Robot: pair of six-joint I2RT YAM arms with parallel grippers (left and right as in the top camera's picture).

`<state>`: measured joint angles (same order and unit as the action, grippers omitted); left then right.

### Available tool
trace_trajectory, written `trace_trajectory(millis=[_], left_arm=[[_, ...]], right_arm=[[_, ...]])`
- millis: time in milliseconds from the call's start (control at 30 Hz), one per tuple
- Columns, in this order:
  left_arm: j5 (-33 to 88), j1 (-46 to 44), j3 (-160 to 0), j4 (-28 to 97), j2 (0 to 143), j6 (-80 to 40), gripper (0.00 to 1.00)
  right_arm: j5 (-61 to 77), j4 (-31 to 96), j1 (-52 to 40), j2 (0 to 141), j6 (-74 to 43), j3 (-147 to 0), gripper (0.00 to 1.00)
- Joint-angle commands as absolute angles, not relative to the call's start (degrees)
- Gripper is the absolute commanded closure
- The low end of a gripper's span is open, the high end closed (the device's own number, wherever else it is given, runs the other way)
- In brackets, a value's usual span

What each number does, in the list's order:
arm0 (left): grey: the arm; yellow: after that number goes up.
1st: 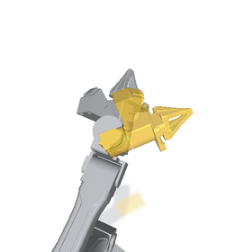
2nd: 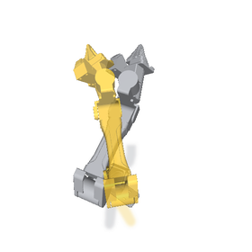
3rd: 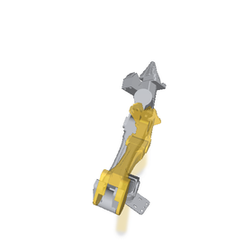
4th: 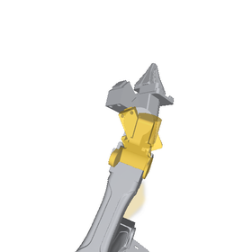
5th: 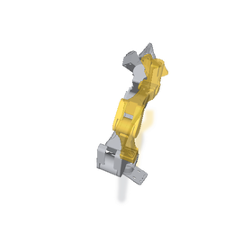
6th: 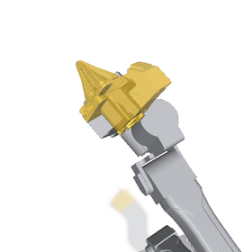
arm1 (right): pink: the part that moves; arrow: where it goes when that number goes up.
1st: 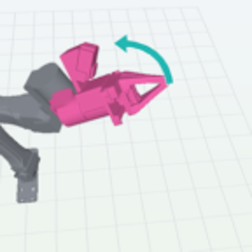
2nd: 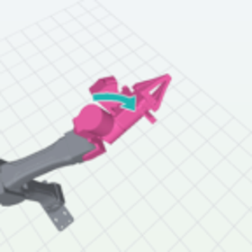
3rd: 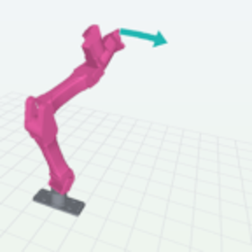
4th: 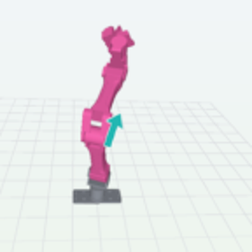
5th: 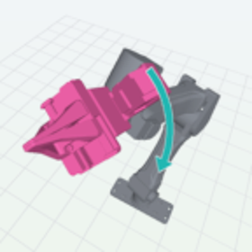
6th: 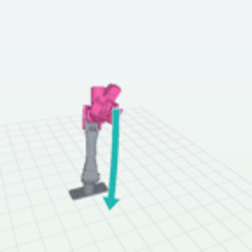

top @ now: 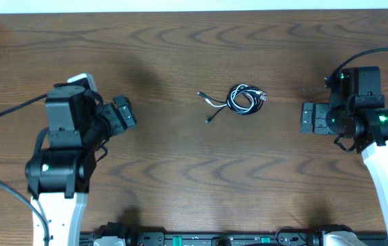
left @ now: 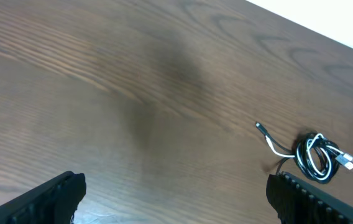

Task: Untangle cables
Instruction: 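Raise the left arm and move it toward the cable bundle, then lower the left gripper onto the black-white cable bundle and grasp it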

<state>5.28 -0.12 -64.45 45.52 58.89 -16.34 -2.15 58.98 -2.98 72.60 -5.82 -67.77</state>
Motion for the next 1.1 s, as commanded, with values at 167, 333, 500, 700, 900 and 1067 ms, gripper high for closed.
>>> trace_trajectory(millis=[167,333,500,700,900,1067], left_arm=[[6.9,-7.7,-75.9,47.2,73.9,-15.1,0.02],[6.9,-12.7,-78.9,45.0,82.4,-15.1,0.07],[7.6,-18.7,-78.9,40.2,90.5,-15.1,0.07],[11.3,-25.4,-78.9,32.9,100.0,-15.1,0.07],[13.1,-29.9,-78.9,25.2,107.5,-17.9,0.08],[14.3,-32.0,-78.9,20.4,112.1,-26.1,0.08]], right_arm=[[-0.4,58.0,-3.4,72.2,-5.4,-69.3,0.01],[-0.4,58.1,-3.4,72.2,-5.3,-69.3,0.01],[-0.4,58.0,-3.4,72.2,-5.4,-69.3,0.01],[-0.4,58.1,-3.4,72.2,-5.6,-69.3,0.01],[-0.4,58.7,-3.4,72.2,-5.5,-69.3,0.01],[-0.4,58.9,-3.4,72.2,-5.6,-69.3,0.01]])
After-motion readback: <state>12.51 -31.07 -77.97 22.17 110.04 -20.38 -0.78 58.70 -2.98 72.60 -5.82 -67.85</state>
